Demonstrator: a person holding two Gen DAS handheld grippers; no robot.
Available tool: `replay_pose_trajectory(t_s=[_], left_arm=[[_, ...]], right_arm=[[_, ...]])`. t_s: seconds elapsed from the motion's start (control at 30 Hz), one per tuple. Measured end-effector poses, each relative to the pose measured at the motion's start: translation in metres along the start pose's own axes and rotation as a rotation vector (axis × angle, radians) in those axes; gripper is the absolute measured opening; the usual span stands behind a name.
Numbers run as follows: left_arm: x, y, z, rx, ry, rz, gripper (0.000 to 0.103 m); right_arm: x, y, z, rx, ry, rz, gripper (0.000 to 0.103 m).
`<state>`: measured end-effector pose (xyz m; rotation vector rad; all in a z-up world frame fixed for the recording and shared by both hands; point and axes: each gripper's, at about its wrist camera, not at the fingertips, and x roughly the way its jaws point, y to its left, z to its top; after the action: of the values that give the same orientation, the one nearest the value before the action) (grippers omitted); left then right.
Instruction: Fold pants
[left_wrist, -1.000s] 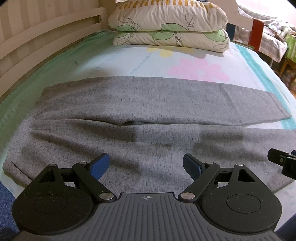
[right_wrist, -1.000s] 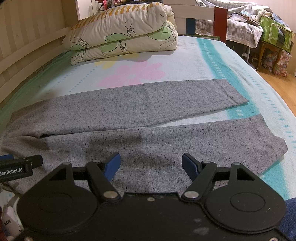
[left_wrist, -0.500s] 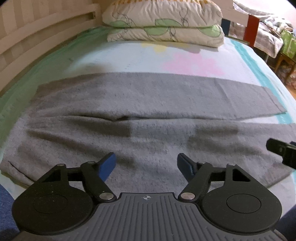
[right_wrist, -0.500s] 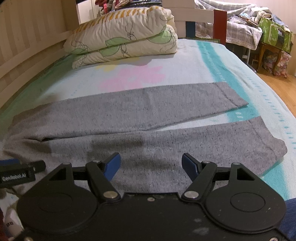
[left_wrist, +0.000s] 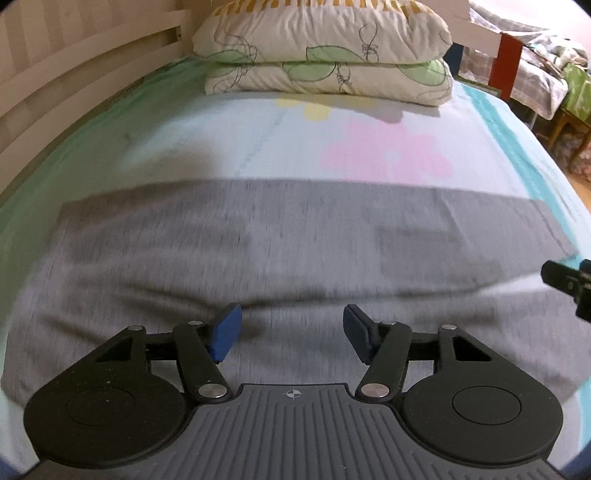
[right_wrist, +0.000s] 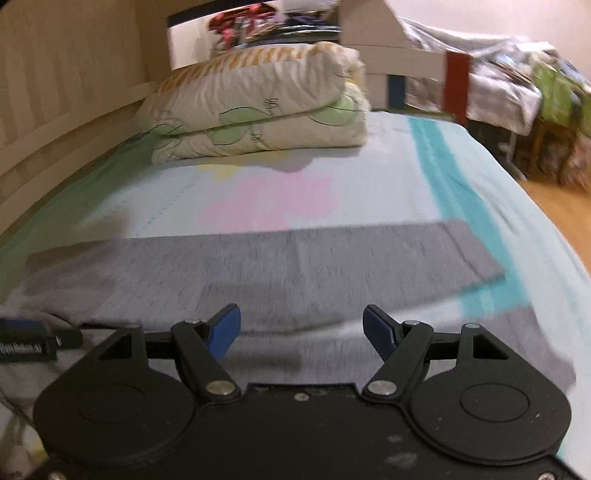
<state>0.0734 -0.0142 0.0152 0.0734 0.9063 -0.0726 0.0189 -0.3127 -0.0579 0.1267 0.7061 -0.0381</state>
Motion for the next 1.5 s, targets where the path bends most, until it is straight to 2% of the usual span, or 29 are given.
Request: replay_pose_trajectory(t_s=[0.13, 0.33, 0.5, 0.63, 0.9, 1.13, 1.2, 1.23, 1.27, 1.33, 1.5], left_arm=[[0.024, -0.004, 0.027, -0.003, 0.003, 0.018, 0.06], [0.072, -0.005, 0.053, -0.059, 0.082, 0.028, 0.06], [0.107, -0.008, 0.051, -0.037, 0.128, 0.057, 0.06], [0.127, -0.003, 0.043, -0.053, 0.203, 0.039, 0.06], [0.136, -0.007, 0.043, -0.045, 0.206, 0.019, 0.06], [0.138, -0.013, 0.046, -0.048, 0.198, 0.0, 0.06], [0.139, -0.012, 0.046, -0.044, 0.193, -0.002, 0.06], [0.139, -0.012, 0.046, -0.044, 0.191, -0.001, 0.06], [0.139, -0.012, 0.046, -0.045, 0.188, -0.002, 0.06], [0.138, -0.012, 0.046, -0.047, 0.181, -0.004, 0.06], [0.13, -0.011, 0.048, -0.056, 0.137, -0.024, 0.06]], right_arm=[[0.036, -0.011, 0.025, -0.09, 0.038, 0.041, 0.077], [0.099, -0.023, 0.054, -0.202, 0.12, 0.074, 0.076], [0.15, -0.025, 0.074, -0.266, 0.158, 0.114, 0.076], [0.187, -0.019, 0.087, -0.353, 0.17, 0.139, 0.076], [0.252, -0.004, 0.095, -0.536, 0.256, 0.241, 0.076], [0.269, -0.019, 0.111, -0.518, 0.351, 0.405, 0.073], [0.266, -0.021, 0.113, -0.524, 0.377, 0.437, 0.062], [0.265, -0.021, 0.115, -0.523, 0.384, 0.452, 0.038], [0.259, -0.021, 0.115, -0.52, 0.389, 0.465, 0.008], [0.249, -0.023, 0.114, -0.514, 0.405, 0.494, 0.005], [0.192, -0.019, 0.095, -0.567, 0.311, 0.501, 0.005]])
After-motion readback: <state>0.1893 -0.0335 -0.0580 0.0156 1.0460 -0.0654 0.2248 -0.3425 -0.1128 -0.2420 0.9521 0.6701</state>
